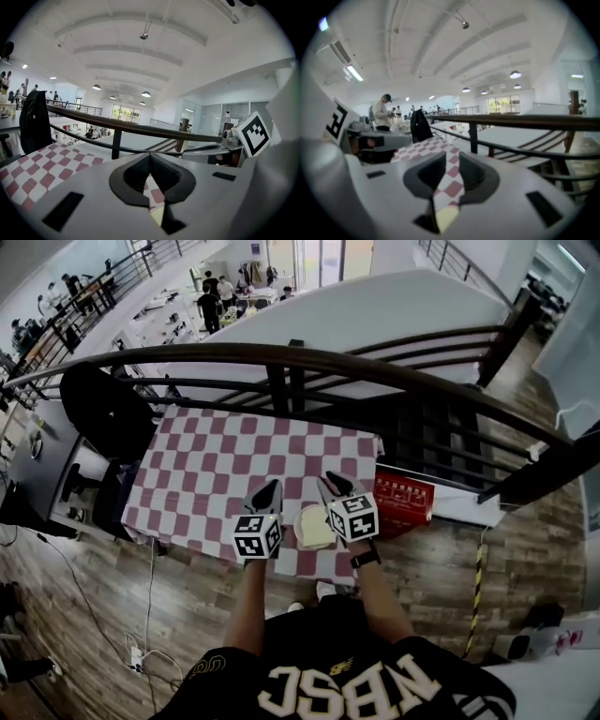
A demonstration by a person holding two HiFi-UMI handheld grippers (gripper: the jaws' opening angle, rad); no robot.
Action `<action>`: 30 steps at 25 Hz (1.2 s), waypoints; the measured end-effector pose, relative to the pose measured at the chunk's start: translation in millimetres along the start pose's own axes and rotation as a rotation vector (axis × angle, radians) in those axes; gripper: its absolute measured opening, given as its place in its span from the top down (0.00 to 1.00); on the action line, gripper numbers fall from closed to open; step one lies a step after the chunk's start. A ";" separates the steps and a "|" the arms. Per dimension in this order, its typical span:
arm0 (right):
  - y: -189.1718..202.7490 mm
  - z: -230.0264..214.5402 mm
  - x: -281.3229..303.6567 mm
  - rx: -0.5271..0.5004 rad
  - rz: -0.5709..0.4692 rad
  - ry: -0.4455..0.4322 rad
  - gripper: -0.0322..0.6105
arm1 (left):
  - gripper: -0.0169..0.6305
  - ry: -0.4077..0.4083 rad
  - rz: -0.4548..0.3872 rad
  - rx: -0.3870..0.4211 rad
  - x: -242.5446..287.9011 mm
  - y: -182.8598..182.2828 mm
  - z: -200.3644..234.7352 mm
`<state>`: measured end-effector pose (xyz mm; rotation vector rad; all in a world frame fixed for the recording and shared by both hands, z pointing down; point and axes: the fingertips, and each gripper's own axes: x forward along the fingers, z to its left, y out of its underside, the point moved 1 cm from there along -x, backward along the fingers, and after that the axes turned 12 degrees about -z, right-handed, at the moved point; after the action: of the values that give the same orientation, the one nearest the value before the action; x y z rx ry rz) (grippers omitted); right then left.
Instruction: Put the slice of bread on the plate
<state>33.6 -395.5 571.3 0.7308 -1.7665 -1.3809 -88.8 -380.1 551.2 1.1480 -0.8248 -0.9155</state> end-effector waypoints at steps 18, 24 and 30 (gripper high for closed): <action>-94.4 7.0 -7.3 -0.109 -0.201 -0.017 0.93 | 0.94 0.051 -0.136 0.061 21.2 -63.1 -10.8; -109.2 -0.9 -11.8 -0.142 -0.252 0.018 0.93 | 0.94 0.053 -0.164 0.068 24.8 -72.9 -13.8; -124.0 -6.1 -17.9 -0.160 -0.304 0.048 0.93 | 0.94 0.031 -0.201 0.114 23.5 -89.0 -12.8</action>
<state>46.4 -415.3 448.1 0.9650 -1.5309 -1.6690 -82.8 -410.4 463.6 1.3592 -0.7535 -1.0234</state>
